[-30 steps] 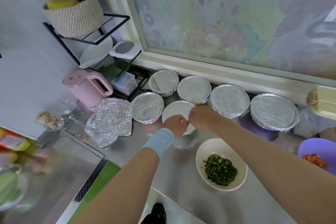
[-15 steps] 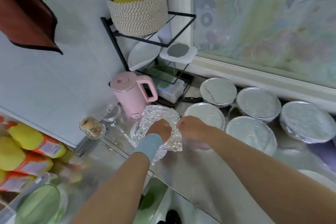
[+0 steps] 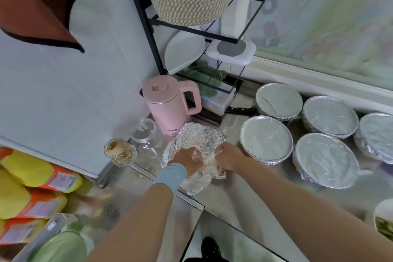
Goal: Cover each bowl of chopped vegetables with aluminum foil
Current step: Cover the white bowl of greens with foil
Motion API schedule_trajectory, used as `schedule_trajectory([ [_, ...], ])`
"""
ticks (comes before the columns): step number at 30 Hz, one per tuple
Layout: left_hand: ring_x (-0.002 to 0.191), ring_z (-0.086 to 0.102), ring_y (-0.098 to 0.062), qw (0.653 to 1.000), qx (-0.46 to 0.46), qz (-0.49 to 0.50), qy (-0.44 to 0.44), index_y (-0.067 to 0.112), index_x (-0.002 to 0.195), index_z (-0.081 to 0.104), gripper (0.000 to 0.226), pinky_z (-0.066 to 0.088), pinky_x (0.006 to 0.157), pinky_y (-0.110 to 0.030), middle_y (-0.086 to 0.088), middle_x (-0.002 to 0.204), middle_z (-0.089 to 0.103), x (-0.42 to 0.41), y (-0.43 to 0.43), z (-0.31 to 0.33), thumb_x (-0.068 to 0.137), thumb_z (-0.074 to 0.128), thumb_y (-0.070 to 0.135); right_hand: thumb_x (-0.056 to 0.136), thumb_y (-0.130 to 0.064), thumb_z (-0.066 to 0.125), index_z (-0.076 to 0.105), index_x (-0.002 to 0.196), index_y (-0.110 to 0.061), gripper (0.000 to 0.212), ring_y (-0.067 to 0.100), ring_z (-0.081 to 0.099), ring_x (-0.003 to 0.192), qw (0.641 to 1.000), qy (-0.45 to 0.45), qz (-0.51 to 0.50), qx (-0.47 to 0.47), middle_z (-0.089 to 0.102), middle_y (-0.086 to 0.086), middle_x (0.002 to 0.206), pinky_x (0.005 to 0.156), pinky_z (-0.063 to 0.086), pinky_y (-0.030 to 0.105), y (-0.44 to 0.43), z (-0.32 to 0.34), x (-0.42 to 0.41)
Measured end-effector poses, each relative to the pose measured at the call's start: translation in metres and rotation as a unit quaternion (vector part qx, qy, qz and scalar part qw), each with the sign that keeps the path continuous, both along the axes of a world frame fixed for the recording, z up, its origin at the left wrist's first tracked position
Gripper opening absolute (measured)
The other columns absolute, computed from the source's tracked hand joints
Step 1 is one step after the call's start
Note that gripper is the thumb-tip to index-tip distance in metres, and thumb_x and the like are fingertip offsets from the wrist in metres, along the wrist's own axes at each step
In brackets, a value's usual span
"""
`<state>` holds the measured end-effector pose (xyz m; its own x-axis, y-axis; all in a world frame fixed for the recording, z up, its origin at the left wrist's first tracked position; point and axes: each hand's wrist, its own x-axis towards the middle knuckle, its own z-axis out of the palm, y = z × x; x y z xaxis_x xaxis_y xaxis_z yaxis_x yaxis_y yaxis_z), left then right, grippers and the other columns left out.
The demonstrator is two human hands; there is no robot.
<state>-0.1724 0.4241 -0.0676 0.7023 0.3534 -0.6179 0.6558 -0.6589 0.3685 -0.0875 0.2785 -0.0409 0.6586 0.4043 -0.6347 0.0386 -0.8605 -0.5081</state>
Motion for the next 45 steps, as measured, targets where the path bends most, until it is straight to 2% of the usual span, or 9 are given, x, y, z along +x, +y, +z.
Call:
schedule_trajectory([
  [8,0.117,0.055,-0.021,0.992,-0.053,0.054,-0.099,0.032,0.143,0.043,0.053,0.046,0.092,-0.031,0.003,0.139,0.050,0.001,0.001,0.030,0.095,0.047,0.053,0.082,0.010,0.051,0.075,0.088,-0.014,0.035,0.014,0.052,0.056,0.970,0.061,-0.176,0.155,0.065,-0.003,0.077,0.055,0.046,0.023,0.000,0.034,0.000],
  [15,0.140,0.029,-0.022,0.962,0.044,0.045,-0.266,0.023,0.150,0.029,0.061,0.030,0.115,-0.044,-0.002,0.151,0.033,0.017,-0.031,0.081,0.095,0.052,0.035,0.079,0.008,0.047,0.068,0.079,-0.014,0.030,0.012,0.038,0.042,0.964,0.010,-0.172,0.201,0.056,0.003,0.066,0.041,0.031,0.020,-0.060,0.090,0.019],
  [20,0.141,0.028,-0.025,0.935,0.098,0.049,-0.336,0.020,0.148,0.032,0.068,0.026,0.116,-0.047,-0.001,0.152,0.034,0.034,-0.083,0.109,0.088,0.058,0.037,0.075,0.012,0.047,0.061,0.073,-0.016,0.031,0.016,0.041,0.053,0.954,-0.007,-0.185,0.235,0.053,0.006,0.069,0.046,0.034,0.023,-0.129,0.116,0.030],
  [23,0.123,0.050,-0.029,0.955,0.096,0.045,-0.278,0.028,0.141,0.041,0.058,0.034,0.109,-0.046,-0.002,0.130,0.058,0.043,-0.124,0.124,0.087,0.052,0.043,0.078,0.013,0.046,0.058,0.079,-0.013,0.029,0.014,0.042,0.047,0.949,-0.026,-0.196,0.245,0.052,0.004,0.064,0.044,0.032,0.022,-0.178,0.126,0.032],
  [29,0.075,0.055,-0.017,0.975,-0.009,0.040,-0.217,0.022,0.095,0.063,0.015,0.045,0.072,-0.030,-0.001,0.088,0.064,0.047,-0.216,0.135,0.092,0.057,0.036,0.087,-0.001,0.060,0.054,0.128,-0.005,0.042,0.015,0.047,0.057,0.956,-0.052,-0.193,0.217,0.054,0.005,0.074,0.046,0.036,0.020,-0.292,0.130,0.040],
  [33,0.067,0.050,-0.017,0.977,-0.037,0.024,-0.208,0.017,0.081,0.057,0.019,0.039,0.063,-0.028,0.000,0.076,0.057,0.050,-0.283,0.133,0.093,0.058,0.032,0.084,-0.010,0.069,0.059,0.131,-0.012,0.048,0.021,0.065,0.080,0.974,-0.010,-0.165,0.158,0.065,0.007,0.100,0.073,0.057,0.034,-0.372,0.121,0.046],
  [37,0.088,0.060,-0.016,0.981,-0.066,-0.012,-0.184,0.018,0.112,0.064,0.031,0.044,0.078,-0.028,0.001,0.101,0.064,0.050,-0.336,0.126,0.092,0.062,0.041,0.079,-0.003,0.072,0.068,0.115,-0.005,0.036,0.016,0.052,0.051,0.975,-0.031,-0.184,0.122,0.064,0.009,0.075,0.053,0.048,0.024,-0.431,0.117,0.045],
  [41,0.118,0.054,-0.021,0.991,-0.055,-0.089,-0.081,0.018,0.142,0.046,0.066,0.046,0.093,-0.028,0.000,0.139,0.051,0.049,-0.365,0.118,0.087,0.069,0.045,0.081,-0.001,0.067,0.063,0.120,0.003,0.039,0.041,0.065,0.104,0.982,-0.033,-0.169,0.076,0.064,0.025,0.117,0.089,0.052,0.048,-0.468,0.113,0.043],
  [45,0.110,0.056,-0.019,0.991,-0.057,-0.095,-0.076,0.018,0.142,0.045,0.066,0.054,0.081,-0.027,0.000,0.137,0.051,0.053,-0.379,0.110,0.086,0.069,0.041,0.088,-0.015,0.066,0.063,0.123,-0.003,0.037,0.032,0.062,0.110,0.985,-0.031,-0.161,0.058,0.062,0.020,0.124,0.092,0.050,0.035,-0.485,0.107,0.041],
])
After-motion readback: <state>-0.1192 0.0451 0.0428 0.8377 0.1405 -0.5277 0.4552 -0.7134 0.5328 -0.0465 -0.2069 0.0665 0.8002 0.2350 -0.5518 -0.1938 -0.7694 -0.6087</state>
